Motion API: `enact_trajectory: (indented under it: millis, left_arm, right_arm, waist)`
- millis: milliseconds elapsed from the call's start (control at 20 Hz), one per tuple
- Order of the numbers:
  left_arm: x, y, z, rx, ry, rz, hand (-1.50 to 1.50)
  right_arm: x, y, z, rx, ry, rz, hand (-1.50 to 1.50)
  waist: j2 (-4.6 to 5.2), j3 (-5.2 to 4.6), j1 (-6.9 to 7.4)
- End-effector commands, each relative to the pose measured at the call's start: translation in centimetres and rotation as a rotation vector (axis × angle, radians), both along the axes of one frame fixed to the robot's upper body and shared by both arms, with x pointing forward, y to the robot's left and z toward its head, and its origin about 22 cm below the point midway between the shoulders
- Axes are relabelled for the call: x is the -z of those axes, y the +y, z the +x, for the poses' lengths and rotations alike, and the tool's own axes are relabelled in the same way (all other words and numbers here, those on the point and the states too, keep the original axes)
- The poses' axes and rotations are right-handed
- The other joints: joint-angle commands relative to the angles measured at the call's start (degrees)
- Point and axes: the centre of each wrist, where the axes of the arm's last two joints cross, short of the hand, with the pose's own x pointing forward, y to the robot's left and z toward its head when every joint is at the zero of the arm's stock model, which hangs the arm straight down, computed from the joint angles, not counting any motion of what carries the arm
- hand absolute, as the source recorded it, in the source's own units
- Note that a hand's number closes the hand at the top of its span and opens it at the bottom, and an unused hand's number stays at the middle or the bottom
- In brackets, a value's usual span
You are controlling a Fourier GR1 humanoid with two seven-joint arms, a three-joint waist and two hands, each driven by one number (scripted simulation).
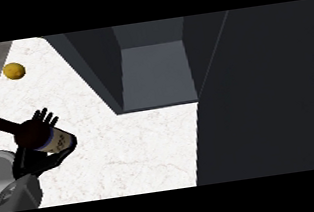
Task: Pick up the wine, place it into the cabinet and close the cabinet
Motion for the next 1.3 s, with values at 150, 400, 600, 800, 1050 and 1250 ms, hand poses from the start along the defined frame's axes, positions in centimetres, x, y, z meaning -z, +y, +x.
enact_trajectory:
  millis: [150,400,600,800,1050,1250]
  left_arm:
    - [-0.6,-1.3,1.9,0.02,-0.081,-0.125,1.5]
    - [-1.3,-1.6,3.0,0.088,-0.075,-0.156,1.5]
    - [-1.2,-2.2,3.1,0.114,-0.074,-0.148,1.5]
    - [1.2,-5.3,1.5,0.03,-0.09,-0.193,1.5]
    - [3.4,-7.5,-1.4,-0.131,-0.06,-0.214,1.5]
    - [2.6,-9.0,-1.2,-0.111,-0.115,-0.236,1.5]
  right_arm:
    - [-1.0,-0.1,-1.3,-0.029,-0.011,0.037,-1.5]
    - [-0.9,-1.1,-1.6,-0.024,0.008,0.02,-1.5]
    - [-1.2,-0.5,-1.6,-0.036,-0.001,0.014,-1.5]
    - [-0.3,-1.5,-1.7,-0.024,-0.01,0.007,-1.5]
    - [0.1,-1.4,-1.5,0.006,0.003,-0.005,-1.5]
    - [-0.6,-1.1,0.2,-0.006,0.017,0.01,-1.5]
  waist:
    - [0.03,-0.02,0.01]
    - [-0.08,0.05,0.06]
    - [-0.12,0.03,0.28]
    - [-0.12,0.08,0.24]
    - [-0.62,0.23,1.57]
    - [-0.59,0.22,1.89]
